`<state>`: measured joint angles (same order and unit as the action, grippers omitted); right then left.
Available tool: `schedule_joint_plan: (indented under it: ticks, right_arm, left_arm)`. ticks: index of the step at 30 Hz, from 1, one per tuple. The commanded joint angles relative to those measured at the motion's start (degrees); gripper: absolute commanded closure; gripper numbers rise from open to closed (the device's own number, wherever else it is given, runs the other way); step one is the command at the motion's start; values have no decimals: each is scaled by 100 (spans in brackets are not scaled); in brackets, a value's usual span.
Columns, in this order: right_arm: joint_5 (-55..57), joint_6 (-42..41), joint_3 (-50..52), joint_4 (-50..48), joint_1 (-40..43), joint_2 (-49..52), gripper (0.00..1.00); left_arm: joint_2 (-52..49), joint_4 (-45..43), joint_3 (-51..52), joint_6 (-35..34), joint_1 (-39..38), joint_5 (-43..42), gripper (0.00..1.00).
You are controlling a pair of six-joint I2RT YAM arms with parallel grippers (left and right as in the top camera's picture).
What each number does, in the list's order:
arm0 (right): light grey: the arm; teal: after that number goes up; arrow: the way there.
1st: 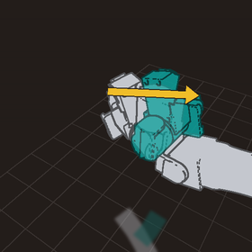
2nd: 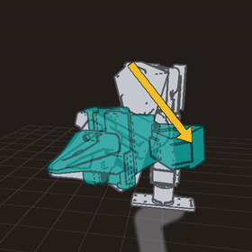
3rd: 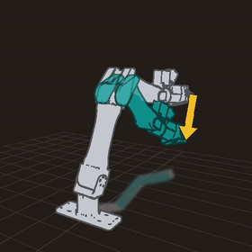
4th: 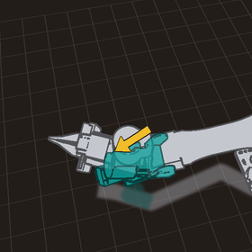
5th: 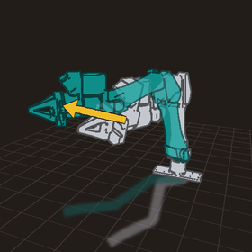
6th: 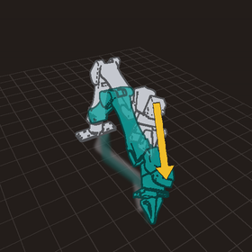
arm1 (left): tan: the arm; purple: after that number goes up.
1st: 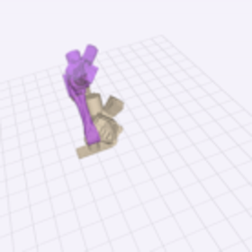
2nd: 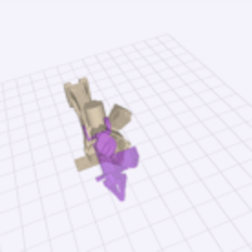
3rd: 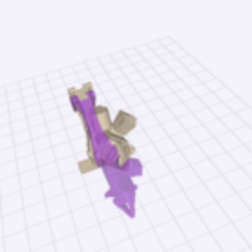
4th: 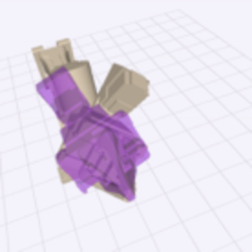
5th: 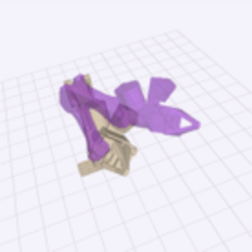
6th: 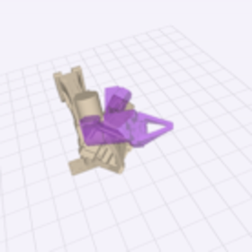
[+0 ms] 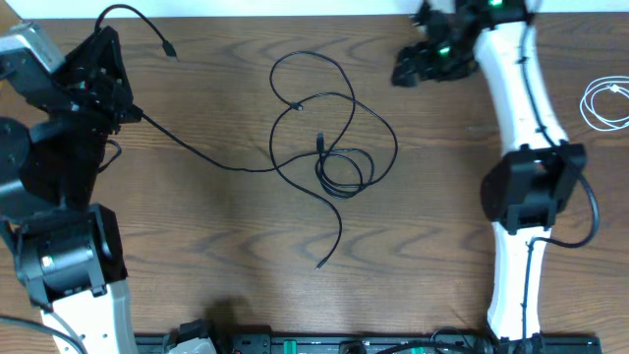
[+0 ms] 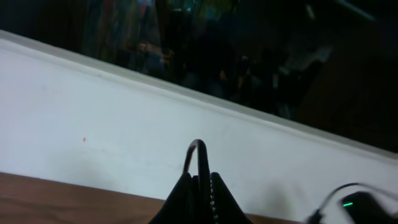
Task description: Untangle cables
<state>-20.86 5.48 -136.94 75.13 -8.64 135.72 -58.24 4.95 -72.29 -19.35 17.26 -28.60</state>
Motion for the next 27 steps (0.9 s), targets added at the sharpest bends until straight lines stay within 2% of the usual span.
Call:
schedule_joint_plan:
  ticks: [1,3,6,9,27]
  right_arm:
    - [839,-66,490,-629,-431,-24,14]
    - [1165,-35,695,-1003,-584,-24,19]
    - [1261,334,1119,-1652,-813,-24,29]
    - [1261,407,1513,-2188,-973,-24,34]
    - [986,402,2608,-3639,-1246,170,50]
  left_arm:
    - [280,63,-103,-605,35,-98,93]
    - [356,293,-103,-868,35,-103,92]
    - [402,691,-103,-885,35,-304,92]
    - [402,1110,-103,-883,35,-400,93]
    - [162,2376,-101,-787,28,-496,93]
